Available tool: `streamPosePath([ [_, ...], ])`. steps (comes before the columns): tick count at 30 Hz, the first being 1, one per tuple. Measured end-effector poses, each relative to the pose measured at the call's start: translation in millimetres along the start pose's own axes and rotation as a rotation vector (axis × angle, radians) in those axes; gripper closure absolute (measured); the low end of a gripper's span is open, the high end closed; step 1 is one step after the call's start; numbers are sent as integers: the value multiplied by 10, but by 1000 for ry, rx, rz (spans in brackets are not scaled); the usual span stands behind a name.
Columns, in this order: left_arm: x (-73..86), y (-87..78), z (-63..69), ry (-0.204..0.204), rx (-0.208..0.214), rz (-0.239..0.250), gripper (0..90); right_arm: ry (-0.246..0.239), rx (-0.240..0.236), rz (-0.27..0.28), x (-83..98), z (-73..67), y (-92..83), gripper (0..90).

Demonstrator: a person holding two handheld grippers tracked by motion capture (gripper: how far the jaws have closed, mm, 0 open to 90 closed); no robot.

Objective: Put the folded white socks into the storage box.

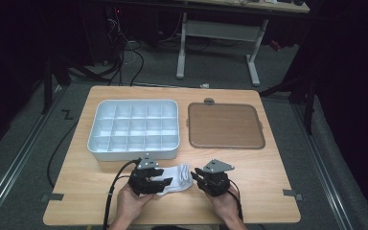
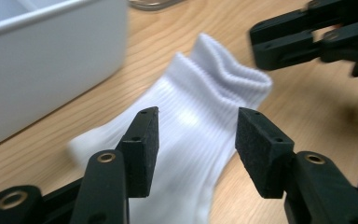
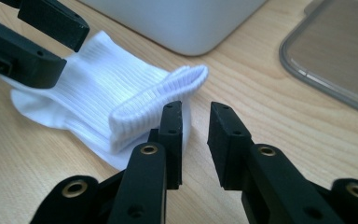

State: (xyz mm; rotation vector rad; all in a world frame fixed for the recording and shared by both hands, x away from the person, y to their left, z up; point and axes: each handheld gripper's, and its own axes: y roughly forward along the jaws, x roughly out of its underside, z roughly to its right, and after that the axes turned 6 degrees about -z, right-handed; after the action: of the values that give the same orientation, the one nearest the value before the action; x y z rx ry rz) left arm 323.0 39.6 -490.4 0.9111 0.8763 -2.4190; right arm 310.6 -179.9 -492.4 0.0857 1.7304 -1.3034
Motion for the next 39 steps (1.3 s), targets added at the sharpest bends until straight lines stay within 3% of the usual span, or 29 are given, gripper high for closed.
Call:
streamPosePath([
  [5, 18, -122, -183, -26, -53, 18, 504, -42, -19, 18, -101, -93, -60, 770],
  [12, 89, -149, -256, -23, -79, 17, 504, -94, -45, 21, -190, -223, -38, 767],
  [17, 146, -132, -271, -26, -84, 16, 500, -147, -62, -23, -220, -328, 78, 761],
  [25, 273, -160, -191, 9, -92, 22, 464, -120, -55, -100, -131, -268, 246, 716],
  [31, 353, -163, -169, 32, -120, 26, 448, -109, -58, -117, -86, -231, 293, 726],
  [39, 457, -90, -223, 68, -167, 24, 479, -111, -49, -106, -72, -211, 311, 804],
])
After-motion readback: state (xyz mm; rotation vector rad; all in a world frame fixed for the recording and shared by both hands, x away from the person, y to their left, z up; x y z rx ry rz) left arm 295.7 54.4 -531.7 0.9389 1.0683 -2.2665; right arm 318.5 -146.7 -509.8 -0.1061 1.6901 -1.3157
